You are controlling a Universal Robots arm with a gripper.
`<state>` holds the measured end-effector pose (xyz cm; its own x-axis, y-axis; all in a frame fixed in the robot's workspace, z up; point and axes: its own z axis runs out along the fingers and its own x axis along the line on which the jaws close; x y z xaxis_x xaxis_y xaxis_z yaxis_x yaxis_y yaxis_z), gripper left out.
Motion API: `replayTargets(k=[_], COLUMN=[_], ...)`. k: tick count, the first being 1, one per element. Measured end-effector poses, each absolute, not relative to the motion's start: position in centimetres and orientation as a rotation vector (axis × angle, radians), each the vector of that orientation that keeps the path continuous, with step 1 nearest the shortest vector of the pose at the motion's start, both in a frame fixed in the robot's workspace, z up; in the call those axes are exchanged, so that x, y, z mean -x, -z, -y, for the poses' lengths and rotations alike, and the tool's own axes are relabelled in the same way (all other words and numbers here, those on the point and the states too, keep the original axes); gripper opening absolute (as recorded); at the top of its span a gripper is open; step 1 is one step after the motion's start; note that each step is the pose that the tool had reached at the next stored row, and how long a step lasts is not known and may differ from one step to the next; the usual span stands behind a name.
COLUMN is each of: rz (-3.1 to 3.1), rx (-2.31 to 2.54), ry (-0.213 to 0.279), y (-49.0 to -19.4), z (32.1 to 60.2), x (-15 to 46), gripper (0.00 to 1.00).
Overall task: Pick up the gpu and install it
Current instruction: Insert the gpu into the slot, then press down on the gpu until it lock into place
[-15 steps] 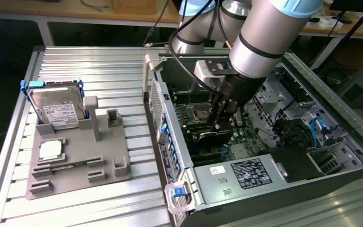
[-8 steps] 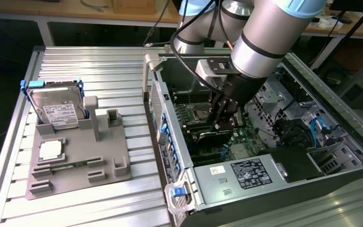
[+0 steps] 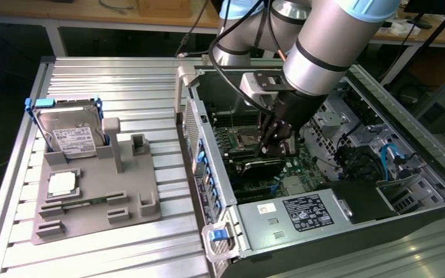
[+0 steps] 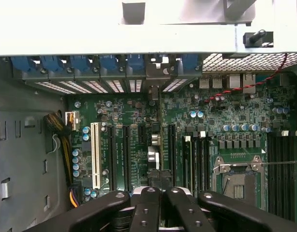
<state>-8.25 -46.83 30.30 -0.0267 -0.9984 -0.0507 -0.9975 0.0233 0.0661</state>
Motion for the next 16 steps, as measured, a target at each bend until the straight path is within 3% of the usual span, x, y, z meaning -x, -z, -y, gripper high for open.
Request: replayTargets(k=[12, 16], rz=[2.240, 2.228], rx=[-2.185, -2.171], ry=[0.130, 0.158], y=[-30.30, -30.30], z=[46.84, 46.84], x=[8.25, 7.60], gripper=[0.11, 0.11])
